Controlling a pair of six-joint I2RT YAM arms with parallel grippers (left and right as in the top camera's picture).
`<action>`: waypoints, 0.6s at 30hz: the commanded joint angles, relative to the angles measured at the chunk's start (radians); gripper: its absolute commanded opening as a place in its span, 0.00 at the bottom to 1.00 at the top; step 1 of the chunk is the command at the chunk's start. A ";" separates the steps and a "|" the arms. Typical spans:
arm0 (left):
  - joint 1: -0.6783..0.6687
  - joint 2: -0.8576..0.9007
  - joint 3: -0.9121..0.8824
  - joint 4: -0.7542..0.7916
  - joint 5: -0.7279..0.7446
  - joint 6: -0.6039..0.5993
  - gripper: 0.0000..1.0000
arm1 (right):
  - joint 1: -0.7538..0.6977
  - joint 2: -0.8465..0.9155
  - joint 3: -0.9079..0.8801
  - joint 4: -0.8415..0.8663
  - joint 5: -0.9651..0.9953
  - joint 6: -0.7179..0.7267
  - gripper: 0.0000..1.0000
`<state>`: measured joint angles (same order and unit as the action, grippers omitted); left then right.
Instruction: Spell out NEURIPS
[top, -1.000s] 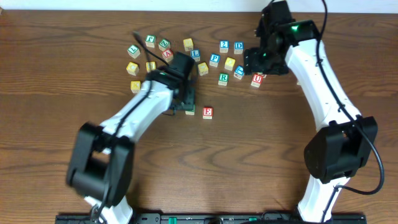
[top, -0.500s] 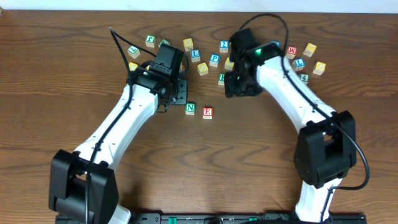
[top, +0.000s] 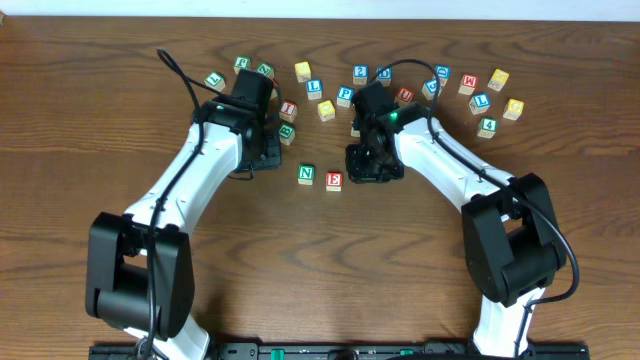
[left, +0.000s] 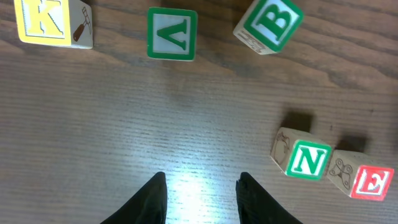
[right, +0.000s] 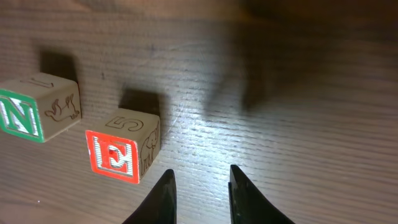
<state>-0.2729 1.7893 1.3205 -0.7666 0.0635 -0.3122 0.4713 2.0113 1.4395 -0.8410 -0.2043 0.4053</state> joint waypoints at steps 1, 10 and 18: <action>0.020 0.048 -0.010 0.006 0.087 0.027 0.36 | 0.011 0.003 -0.038 0.020 -0.056 0.024 0.22; 0.018 0.106 -0.010 0.013 0.100 0.026 0.36 | 0.047 0.005 -0.064 0.039 -0.057 0.043 0.20; 0.018 0.129 -0.011 0.028 0.139 0.022 0.36 | 0.048 0.029 -0.070 0.096 -0.057 0.062 0.19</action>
<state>-0.2565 1.8942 1.3193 -0.7357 0.1848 -0.3058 0.5159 2.0125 1.3788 -0.7544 -0.2546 0.4442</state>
